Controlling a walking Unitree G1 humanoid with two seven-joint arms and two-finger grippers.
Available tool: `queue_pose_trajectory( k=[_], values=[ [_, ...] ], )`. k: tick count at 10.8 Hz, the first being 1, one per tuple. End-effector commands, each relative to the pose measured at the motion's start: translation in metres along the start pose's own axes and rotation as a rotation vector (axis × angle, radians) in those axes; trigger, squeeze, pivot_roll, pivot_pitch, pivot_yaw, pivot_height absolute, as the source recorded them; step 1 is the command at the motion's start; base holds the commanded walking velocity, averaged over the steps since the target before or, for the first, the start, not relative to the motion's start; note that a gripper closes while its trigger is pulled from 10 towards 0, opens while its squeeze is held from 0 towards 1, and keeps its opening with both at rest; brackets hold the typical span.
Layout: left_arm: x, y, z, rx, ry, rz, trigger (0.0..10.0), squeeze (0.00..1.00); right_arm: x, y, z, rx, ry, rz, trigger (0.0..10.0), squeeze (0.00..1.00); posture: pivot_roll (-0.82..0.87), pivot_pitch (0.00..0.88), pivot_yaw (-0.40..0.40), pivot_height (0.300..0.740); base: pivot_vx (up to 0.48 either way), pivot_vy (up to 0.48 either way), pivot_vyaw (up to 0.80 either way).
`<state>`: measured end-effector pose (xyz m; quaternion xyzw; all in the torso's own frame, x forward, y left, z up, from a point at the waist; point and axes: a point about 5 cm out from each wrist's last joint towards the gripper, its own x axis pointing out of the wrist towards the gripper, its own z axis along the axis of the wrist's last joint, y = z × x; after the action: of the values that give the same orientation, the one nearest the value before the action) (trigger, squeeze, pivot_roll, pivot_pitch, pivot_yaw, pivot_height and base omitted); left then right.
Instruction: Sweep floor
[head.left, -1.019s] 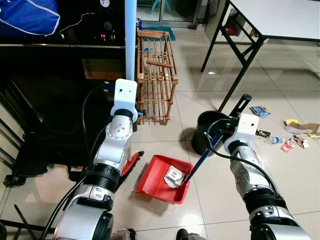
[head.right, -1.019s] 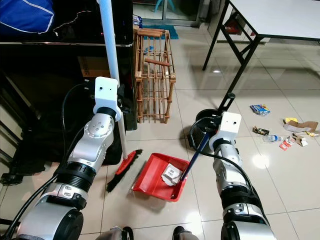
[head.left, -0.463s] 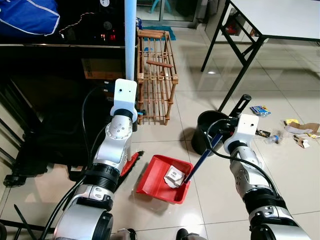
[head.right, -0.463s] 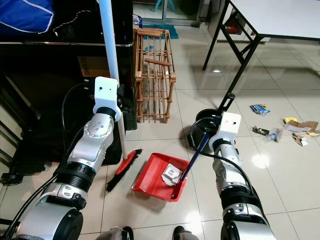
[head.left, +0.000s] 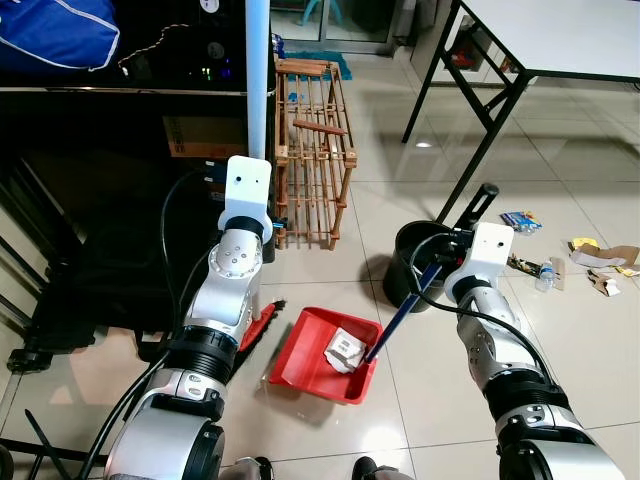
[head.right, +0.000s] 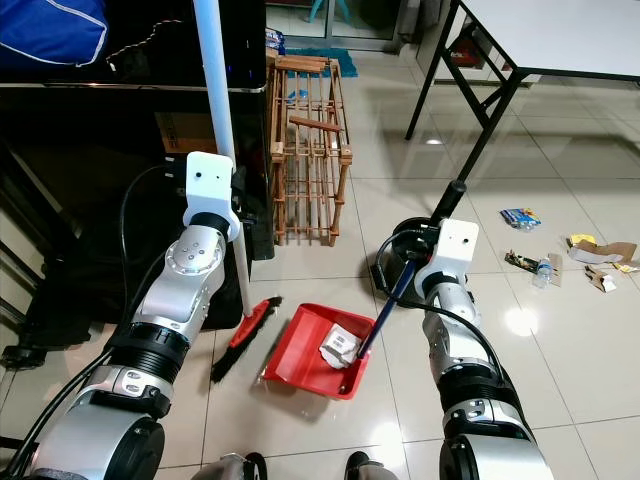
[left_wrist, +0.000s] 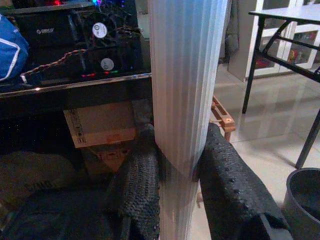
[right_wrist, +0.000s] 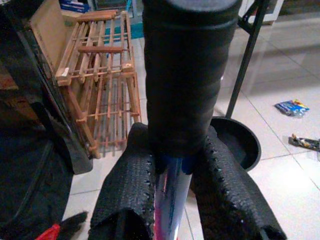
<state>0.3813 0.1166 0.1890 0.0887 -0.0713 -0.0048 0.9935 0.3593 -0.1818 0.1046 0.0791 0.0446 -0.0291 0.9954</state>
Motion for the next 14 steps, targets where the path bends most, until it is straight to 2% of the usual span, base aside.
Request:
queue_pose_trajectory(
  k=[1,12,13,14],
  values=[
    [0.0018,-0.0002,0.0158,-0.001,-0.069,0.01,10.0,0.0,0.0019,-0.0003,0.0084,0.006,-0.043,0.001,10.0,0.0,0.03,0.159,-0.057,0.74,0.0,0.0,0.0],
    [0.0036,-0.0056,0.0185,0.023,-0.073,-0.027,10.0,0.0,-0.0003,-0.0025,0.0048,0.022,-0.048,-0.022,10.0,0.0,0.01,0.16,-0.03,0.74,0.0,0.0,0.0],
    [0.0036,-0.0054,0.0178,0.043,-0.069,-0.025,10.0,0.0,-0.0004,-0.0022,0.0046,0.021,-0.047,-0.021,10.0,0.0,0.01,0.162,-0.029,0.74,0.0,-0.48,0.0],
    [0.0033,-0.0047,0.0177,0.011,-0.071,-0.011,10.0,0.0,-0.0003,-0.0021,0.0046,0.02,-0.047,-0.02,10.0,0.0,0.01,0.162,-0.029,0.74,0.0,-0.48,0.0]
  ],
)
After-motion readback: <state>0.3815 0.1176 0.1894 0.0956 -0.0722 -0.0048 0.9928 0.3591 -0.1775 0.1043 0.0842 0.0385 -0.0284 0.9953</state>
